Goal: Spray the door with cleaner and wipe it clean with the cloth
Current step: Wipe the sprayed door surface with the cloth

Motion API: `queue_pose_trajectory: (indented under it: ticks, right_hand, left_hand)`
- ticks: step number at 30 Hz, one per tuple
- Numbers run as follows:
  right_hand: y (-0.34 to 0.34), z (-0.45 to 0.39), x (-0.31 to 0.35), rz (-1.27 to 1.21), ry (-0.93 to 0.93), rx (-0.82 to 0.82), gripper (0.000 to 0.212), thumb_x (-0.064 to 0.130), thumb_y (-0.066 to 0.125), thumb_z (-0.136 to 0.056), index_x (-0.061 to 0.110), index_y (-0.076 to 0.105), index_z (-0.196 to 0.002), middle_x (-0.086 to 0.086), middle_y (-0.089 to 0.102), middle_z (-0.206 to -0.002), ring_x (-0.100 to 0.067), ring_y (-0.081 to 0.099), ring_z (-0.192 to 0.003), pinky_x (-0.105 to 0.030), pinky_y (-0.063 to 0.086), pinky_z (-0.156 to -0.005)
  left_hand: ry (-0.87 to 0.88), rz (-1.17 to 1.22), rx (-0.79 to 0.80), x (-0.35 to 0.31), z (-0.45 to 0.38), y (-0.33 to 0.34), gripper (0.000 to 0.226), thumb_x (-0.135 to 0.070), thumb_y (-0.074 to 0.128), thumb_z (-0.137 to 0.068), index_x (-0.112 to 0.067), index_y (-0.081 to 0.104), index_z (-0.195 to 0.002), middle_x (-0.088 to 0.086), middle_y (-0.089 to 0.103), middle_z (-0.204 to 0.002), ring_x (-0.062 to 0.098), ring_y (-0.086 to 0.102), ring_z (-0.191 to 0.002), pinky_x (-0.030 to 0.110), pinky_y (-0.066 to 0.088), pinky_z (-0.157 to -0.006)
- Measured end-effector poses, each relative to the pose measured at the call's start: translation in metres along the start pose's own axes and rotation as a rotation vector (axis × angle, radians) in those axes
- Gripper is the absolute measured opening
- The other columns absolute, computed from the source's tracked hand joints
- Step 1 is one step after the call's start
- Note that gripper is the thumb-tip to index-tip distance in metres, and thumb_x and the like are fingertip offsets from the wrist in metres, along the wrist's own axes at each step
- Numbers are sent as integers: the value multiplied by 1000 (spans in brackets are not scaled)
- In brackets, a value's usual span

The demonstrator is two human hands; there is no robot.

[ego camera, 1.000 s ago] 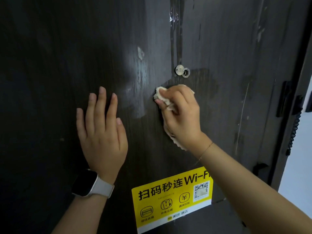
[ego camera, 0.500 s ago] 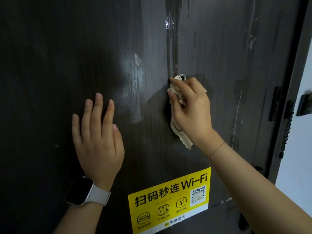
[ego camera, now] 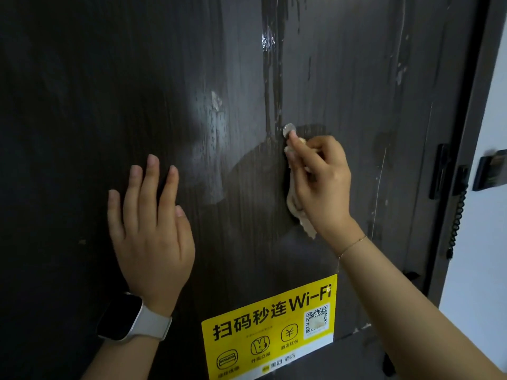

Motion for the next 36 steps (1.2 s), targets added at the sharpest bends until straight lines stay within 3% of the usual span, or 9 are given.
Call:
queue_pose_trajectory:
  ticks: [5,8,10,17,23,27,31,33,36]
  right_hand:
    - [-19,-6,14,-62,-33,-132,24,2,67,-90,3,70,-114,-12,56,-85,-21,53,-74,-36,47,-66]
    - [-26,-21,2,-138,106,-208,21,9,70,-89,2,70,-110,-8,61,-92,-14,59,-83,-26,50,-75]
    - [-17,-30,-7,-157,187,-186,18,15,70,-90,5,71,-104,-6,62,-93,-9,60,-86,-26,51,-77]
    - [1,-1,-14,-146,195,-150,9,7,67,-90,1,71,-95,-9,56,-86,-23,58,-81,-42,50,-72]
    - [-3,-20,-7,-241,192,-150,11,8,68,-90,3,73,-99,-9,57,-87,-17,58,-83,-33,50,-74]
    - [0,-24,-14,-200,185,-76,10,12,67,-91,5,73,-94,-8,60,-87,-17,61,-84,-36,51,-76]
    - [-6,-37,-20,-237,295,-109,8,16,72,-87,8,73,-86,-5,65,-87,-9,63,-85,-25,50,-78]
    - [-1,-51,-18,-284,351,-131,9,15,74,-83,8,70,-80,-3,66,-86,-10,64,-86,-32,52,-80]
    - [16,-55,17,-214,128,33,6,3,72,-81,6,68,-77,-7,65,-87,-19,64,-87,-38,51,-79]
  left_hand:
    - [-1,13,-12,0,1,0,48,-17,37,-100,-12,36,-148,8,27,-158,23,19,-148,48,11,-120]
    - [3,19,-23,0,0,-1,47,-17,35,-101,-11,37,-147,9,28,-157,25,20,-147,48,11,-120]
    - [0,22,-26,0,1,-2,47,-17,34,-101,-11,38,-147,9,28,-157,25,21,-147,48,12,-120]
    - [3,41,-33,-1,0,-2,46,-17,34,-101,-10,39,-147,10,29,-157,26,22,-147,48,11,-120]
    - [8,33,-42,-1,0,-2,46,-17,34,-101,-11,38,-147,9,29,-157,25,21,-147,47,11,-120]
    - [5,35,-40,0,0,-2,46,-17,34,-101,-12,39,-147,9,29,-157,24,21,-147,48,12,-120]
    - [1,26,-33,0,-1,-2,46,-17,36,-101,-12,38,-147,9,29,-157,24,20,-147,47,11,-120]
    - [0,27,-33,0,-1,-2,46,-16,36,-100,-12,39,-146,9,29,-157,24,20,-147,46,11,-120]
    - [3,25,-29,0,-1,-1,47,-16,38,-100,-12,39,-146,8,29,-157,24,20,-147,46,10,-121]
Point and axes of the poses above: each hand's wrist, its own z-axis away from the middle knuckle, its own y-axis out of the palm, x = y × z, the point moved 8 cm from there along -z, towards the middle knuckle
